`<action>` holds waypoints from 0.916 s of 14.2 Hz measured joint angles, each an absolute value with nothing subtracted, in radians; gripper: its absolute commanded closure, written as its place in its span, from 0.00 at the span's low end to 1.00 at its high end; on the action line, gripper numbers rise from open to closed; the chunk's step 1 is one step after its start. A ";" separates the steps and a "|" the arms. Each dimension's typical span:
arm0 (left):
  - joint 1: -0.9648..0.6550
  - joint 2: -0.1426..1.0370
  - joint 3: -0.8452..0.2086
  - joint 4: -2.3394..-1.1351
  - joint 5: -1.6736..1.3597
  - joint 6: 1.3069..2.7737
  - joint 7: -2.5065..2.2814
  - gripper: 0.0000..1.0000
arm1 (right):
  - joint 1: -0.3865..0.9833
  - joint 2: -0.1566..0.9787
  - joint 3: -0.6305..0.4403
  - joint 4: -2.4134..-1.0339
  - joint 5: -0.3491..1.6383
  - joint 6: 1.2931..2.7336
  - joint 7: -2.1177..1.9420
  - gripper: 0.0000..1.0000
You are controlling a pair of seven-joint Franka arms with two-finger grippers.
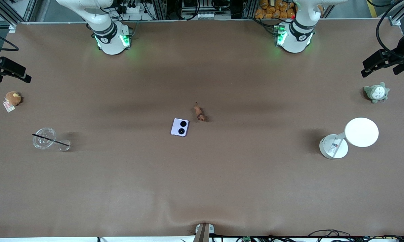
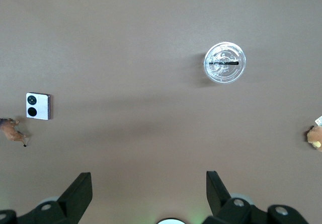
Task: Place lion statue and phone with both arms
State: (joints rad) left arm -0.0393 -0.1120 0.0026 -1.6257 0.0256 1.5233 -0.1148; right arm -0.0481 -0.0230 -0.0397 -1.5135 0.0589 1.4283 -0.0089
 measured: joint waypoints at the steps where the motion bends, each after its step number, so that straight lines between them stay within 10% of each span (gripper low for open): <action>1: -0.039 -0.111 0.002 -1.627 0.026 1.513 -0.115 0.00 | -0.048 -0.023 -0.040 -1.513 0.059 1.428 -0.009 0.00; 13: -0.053 0.062 -0.169 -1.639 0.026 1.446 -0.190 0.00 | -0.048 -0.023 -0.045 -1.514 0.059 1.434 -0.009 0.00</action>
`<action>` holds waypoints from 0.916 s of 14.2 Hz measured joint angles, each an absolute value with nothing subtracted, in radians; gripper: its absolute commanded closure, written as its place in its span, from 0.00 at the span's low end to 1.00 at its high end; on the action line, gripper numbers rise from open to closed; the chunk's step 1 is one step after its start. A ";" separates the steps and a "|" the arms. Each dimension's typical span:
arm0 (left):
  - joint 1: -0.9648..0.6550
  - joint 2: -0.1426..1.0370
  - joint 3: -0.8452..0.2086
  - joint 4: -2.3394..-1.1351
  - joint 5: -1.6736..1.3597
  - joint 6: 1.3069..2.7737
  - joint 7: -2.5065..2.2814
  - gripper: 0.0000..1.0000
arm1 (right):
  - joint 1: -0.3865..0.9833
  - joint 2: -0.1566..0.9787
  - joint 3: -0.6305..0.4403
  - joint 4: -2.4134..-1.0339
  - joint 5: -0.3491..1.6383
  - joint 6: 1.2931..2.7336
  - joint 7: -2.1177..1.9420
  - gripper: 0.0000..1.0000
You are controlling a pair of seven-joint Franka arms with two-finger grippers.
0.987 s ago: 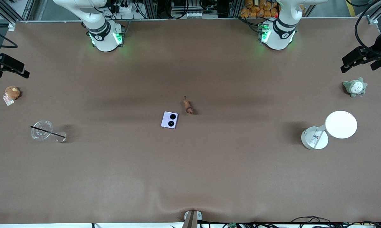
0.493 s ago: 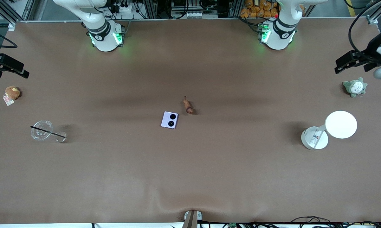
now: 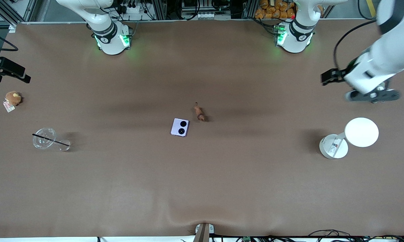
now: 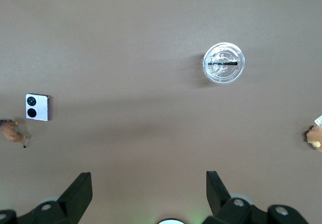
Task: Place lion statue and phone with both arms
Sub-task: 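Reach the left gripper toward the lion figurine beside the phone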
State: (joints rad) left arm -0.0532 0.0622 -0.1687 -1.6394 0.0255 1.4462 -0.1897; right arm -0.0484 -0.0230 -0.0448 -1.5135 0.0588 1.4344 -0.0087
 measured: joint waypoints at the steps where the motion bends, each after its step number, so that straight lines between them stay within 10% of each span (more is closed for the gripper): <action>1: -0.054 0.089 -0.193 -1.640 0.026 1.446 -0.203 0.00 | -0.050 -0.023 -0.047 -1.513 0.059 1.441 -0.009 0.00; 13: -0.159 0.354 -0.288 -1.554 -0.042 1.453 -0.367 0.00 | -0.084 -0.023 -0.027 -1.513 -0.002 1.447 -0.014 0.00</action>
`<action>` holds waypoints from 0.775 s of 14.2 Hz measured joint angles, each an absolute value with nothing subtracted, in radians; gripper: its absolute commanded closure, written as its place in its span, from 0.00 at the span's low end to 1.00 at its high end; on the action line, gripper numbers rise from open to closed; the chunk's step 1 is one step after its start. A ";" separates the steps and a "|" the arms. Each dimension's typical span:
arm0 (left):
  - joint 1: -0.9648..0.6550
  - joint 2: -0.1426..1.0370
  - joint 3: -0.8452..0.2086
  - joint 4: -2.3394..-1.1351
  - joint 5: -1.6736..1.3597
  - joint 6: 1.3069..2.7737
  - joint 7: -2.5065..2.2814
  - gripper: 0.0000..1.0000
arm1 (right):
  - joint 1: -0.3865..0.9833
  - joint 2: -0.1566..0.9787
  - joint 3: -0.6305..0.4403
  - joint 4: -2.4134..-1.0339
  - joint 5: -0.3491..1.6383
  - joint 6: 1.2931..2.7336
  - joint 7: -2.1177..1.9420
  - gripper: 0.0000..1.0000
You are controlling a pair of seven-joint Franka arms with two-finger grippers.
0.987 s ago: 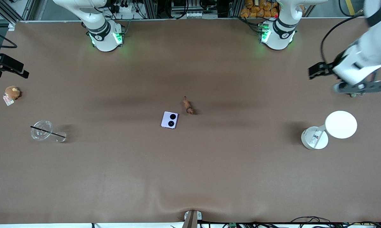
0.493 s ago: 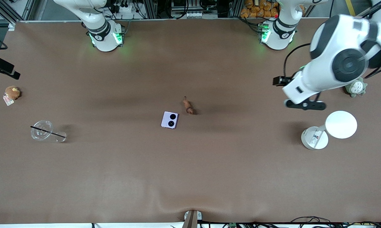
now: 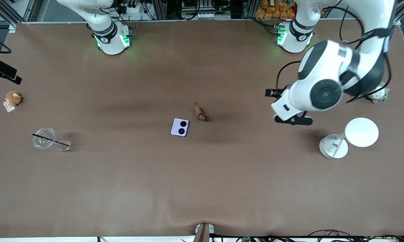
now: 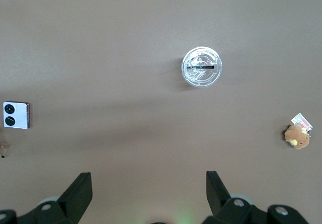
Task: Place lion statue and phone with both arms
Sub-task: 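Reach the left gripper toward the lion figurine beside the phone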
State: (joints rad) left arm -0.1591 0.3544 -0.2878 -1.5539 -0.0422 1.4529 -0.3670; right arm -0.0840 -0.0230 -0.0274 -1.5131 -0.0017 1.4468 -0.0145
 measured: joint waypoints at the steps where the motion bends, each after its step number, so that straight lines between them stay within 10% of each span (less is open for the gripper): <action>1: -0.179 0.382 -0.288 -1.536 -0.044 1.462 -0.405 0.00 | -0.084 -0.023 -0.028 -1.513 -0.002 1.447 -0.014 0.00; 11: -0.357 0.525 -0.291 -1.494 -0.045 1.709 -0.710 0.00 | -0.082 -0.018 -0.025 -1.513 -0.002 1.447 -0.015 0.00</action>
